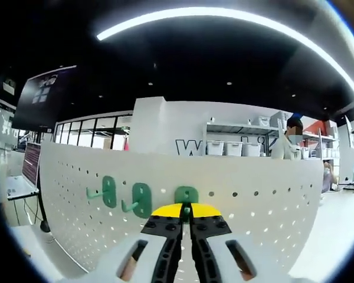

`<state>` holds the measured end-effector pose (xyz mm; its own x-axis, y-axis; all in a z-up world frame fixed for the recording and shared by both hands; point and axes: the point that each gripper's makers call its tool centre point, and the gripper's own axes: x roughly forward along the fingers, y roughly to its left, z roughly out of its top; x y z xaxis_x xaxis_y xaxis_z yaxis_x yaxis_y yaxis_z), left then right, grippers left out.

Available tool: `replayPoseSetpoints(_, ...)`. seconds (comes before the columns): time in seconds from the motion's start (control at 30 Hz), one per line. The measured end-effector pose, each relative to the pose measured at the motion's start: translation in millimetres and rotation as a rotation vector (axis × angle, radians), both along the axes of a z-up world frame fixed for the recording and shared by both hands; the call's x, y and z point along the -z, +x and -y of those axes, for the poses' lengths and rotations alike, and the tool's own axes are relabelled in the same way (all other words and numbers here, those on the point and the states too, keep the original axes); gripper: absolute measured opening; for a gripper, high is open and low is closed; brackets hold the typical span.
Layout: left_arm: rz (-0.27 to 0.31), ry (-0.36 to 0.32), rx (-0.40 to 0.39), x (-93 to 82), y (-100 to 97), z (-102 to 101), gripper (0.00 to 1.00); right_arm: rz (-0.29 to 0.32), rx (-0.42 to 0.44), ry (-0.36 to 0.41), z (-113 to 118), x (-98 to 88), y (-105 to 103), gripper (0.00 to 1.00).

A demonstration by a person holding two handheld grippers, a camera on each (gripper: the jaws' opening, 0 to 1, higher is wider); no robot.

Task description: Insert the hook assembly into the mounting plate slot until the hook locks in place.

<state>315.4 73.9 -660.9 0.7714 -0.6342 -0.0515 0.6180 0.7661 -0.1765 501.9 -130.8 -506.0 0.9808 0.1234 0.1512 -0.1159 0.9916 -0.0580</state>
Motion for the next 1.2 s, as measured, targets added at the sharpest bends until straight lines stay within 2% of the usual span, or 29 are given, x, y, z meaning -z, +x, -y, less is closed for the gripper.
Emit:
replayPoseSetpoints(0.13,-0.002,-0.001,-0.002,-0.4,0.0,0,0.70,-0.002,-0.001,0.003,1,-1.7,1,0.02)
replayPoseSetpoints(0.2,-0.001,-0.001,0.000,-0.1,0.1,0,0.70,-0.009,-0.001,-0.020,1,-1.4,2,0.02)
replayPoseSetpoints(0.5,-0.001,0.000,0.004,0.0,-0.2,1,0.69,-0.012,-0.006,0.001,1,-1.6,1,0.02)
replayPoseSetpoints(0.67,0.000,0.002,0.002,-0.2,-0.1,1,0.70,-0.029,-0.049,0.006,0,1.4,0,0.05)
replayPoseSetpoints(0.8,-0.001,0.001,0.005,-0.2,-0.5,2,0.70,-0.036,-0.101,0.005,-5,1.3,-3,0.16)
replayPoseSetpoints(0.97,-0.001,0.003,0.007,-0.2,-1.0,2,0.70,-0.056,-0.114,0.006,-3,4.8,-5,0.30)
replayPoseSetpoints(1.2,-0.001,0.005,0.006,-0.6,-1.3,2,0.70,-0.072,-0.156,-0.023,-7,7.9,-9,0.46)
